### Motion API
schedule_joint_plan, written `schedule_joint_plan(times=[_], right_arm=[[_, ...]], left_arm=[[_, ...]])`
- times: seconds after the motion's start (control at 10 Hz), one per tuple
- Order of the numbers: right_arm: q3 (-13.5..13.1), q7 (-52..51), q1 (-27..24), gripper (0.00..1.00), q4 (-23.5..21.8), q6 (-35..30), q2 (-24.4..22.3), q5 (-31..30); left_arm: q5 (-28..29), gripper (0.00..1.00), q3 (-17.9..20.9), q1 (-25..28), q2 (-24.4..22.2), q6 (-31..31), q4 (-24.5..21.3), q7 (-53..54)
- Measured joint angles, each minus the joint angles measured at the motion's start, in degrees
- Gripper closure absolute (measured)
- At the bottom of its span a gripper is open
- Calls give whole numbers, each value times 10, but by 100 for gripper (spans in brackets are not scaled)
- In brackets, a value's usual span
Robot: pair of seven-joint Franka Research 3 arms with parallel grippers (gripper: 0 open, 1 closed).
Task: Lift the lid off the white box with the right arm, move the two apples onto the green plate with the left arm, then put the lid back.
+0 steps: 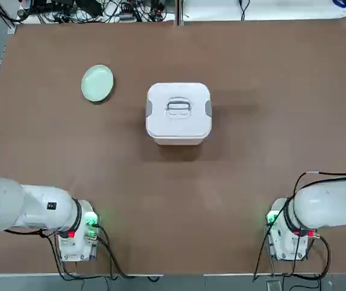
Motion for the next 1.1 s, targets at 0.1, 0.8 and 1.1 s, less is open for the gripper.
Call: schedule_joint_plan(times=[0.1, 0.8, 1.1], right_arm=[[0, 0, 0, 0, 0, 0, 0, 0], [0, 0, 0, 0, -2, 0, 0, 0], [0, 0, 0, 0, -2, 0, 0, 0]], left_arm=[[0, 0, 0, 0, 0, -2, -1, -1], [0, 0, 2, 1, 0, -5, 0, -2], [0, 0, 5, 3, 0, -5, 7, -2]])
